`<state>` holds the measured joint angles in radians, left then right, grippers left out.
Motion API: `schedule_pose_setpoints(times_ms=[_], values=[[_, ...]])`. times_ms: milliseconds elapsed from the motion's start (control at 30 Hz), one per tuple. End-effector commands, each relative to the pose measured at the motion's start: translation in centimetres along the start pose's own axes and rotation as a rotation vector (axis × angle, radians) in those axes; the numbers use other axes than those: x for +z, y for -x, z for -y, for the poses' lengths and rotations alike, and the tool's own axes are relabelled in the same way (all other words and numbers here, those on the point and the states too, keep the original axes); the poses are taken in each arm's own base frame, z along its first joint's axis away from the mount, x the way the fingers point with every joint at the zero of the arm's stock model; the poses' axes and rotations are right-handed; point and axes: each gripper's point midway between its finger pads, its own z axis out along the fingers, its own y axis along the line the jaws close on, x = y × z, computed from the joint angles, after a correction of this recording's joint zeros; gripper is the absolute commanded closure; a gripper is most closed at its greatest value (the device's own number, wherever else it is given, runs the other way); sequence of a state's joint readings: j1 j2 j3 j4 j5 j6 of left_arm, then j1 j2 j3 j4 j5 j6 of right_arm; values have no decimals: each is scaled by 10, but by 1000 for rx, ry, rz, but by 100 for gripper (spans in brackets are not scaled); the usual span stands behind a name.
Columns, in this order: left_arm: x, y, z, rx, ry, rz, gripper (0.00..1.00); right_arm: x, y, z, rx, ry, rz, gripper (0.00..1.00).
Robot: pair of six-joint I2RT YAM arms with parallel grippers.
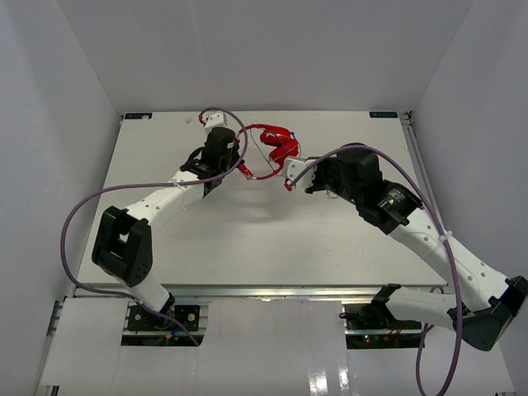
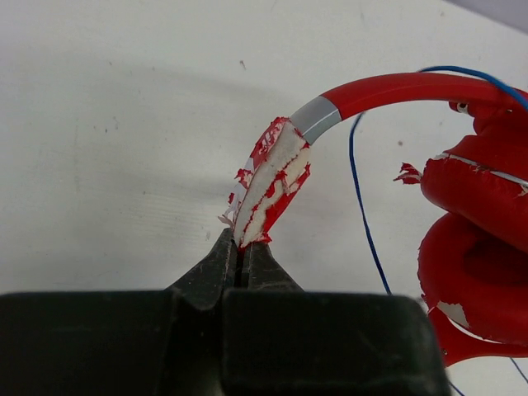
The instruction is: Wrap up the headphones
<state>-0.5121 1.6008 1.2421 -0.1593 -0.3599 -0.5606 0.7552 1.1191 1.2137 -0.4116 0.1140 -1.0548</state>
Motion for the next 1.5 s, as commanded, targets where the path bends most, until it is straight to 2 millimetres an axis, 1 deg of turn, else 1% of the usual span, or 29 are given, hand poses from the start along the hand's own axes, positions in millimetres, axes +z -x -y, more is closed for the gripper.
schedule_pose_setpoints(times_ms=[0, 33, 67, 133, 267, 333, 433, 633, 733, 800, 933, 967, 1067, 1167, 1233, 1333, 1467], values=[[-7, 22, 34, -28, -150, 30, 100, -7, 7, 28, -52, -76, 6, 92], [-7, 16, 34, -19, -164, 19, 100, -4, 4, 32, -66, -98, -9, 92], [-11, 13, 34, -8, -183, 20, 100, -1, -1, 32, -89, -103, -30, 92], [-17, 6, 38, 37, -242, 4, 100, 4, -6, 32, -100, -108, -39, 92], [-32, -7, 45, 125, -347, -26, 100, 15, -5, 28, -108, -80, -14, 92], [-43, -19, 52, 184, -436, -64, 100, 22, -4, 23, -114, -53, 2, 92], [-59, -23, 64, 228, -550, -58, 100, 33, -3, 17, -107, -15, 28, 92], [-81, -34, 70, 286, -675, -70, 100, 52, -7, 10, -57, 41, 67, 92], [-91, -42, 71, 301, -722, -84, 100, 60, -19, 13, -17, 50, 59, 92], [-97, -43, 73, 310, -749, -85, 100, 64, -26, 15, 17, 56, 58, 92], [-105, -48, 74, 310, -784, -94, 100, 69, -34, 17, 86, 67, 69, 92], [-106, -48, 75, 307, -793, -96, 100, 69, -32, 16, 86, 74, 80, 92], [-113, -49, 77, 297, -818, -103, 100, 70, -37, 18, 156, 85, 97, 92], [-118, -44, 78, 280, -825, -82, 100, 69, -36, 12, 211, 123, 145, 92], [-120, -40, 79, 264, -825, -72, 100, 70, -35, -1, 248, 165, 172, 92], [-123, -31, 81, 240, -817, -54, 100, 69, -33, -15, 313, 217, 216, 92], [-129, -20, 86, 209, -822, -35, 100, 70, -28, -30, 384, 281, 267, 92]])
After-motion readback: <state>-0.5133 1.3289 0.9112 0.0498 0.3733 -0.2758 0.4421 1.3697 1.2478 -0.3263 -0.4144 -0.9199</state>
